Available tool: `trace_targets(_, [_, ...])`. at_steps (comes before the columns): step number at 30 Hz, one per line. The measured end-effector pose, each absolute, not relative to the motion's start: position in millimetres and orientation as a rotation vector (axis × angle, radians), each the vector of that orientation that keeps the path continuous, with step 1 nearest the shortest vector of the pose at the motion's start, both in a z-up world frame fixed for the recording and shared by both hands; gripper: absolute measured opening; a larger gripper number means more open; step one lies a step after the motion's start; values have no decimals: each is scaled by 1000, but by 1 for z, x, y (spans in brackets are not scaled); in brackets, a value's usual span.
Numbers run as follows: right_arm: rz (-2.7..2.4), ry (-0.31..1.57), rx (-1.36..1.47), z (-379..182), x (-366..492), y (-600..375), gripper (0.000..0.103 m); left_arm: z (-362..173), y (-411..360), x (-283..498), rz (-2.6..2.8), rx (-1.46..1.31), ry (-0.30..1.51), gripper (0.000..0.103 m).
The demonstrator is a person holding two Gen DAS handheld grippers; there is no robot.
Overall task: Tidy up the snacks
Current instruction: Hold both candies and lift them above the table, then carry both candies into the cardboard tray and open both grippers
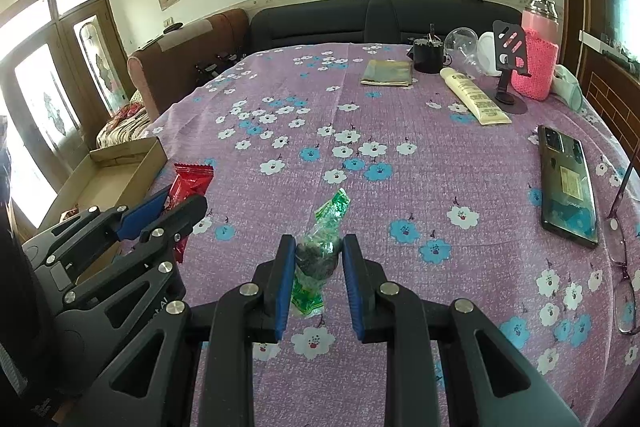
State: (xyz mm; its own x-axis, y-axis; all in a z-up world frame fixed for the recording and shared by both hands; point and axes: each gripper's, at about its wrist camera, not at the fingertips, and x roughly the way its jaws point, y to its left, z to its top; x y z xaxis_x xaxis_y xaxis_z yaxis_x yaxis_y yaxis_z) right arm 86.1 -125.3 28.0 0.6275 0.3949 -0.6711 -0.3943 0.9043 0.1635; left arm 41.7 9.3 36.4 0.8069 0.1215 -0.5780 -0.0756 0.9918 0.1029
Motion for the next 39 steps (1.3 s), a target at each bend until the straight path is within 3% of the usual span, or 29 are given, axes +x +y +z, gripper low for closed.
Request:
trace_targets(20, [329, 806, 8, 14, 105, -135, 22, 38, 16, 43, 94, 18, 649, 18])
trace_targets(26, [295, 829, 85, 23, 103, -146, 23, 60, 24, 19, 42, -53, 651, 18])
trace_targets(39, [510, 808, 107, 62, 52, -60, 23, 92, 86, -44, 66, -114, 582, 18])
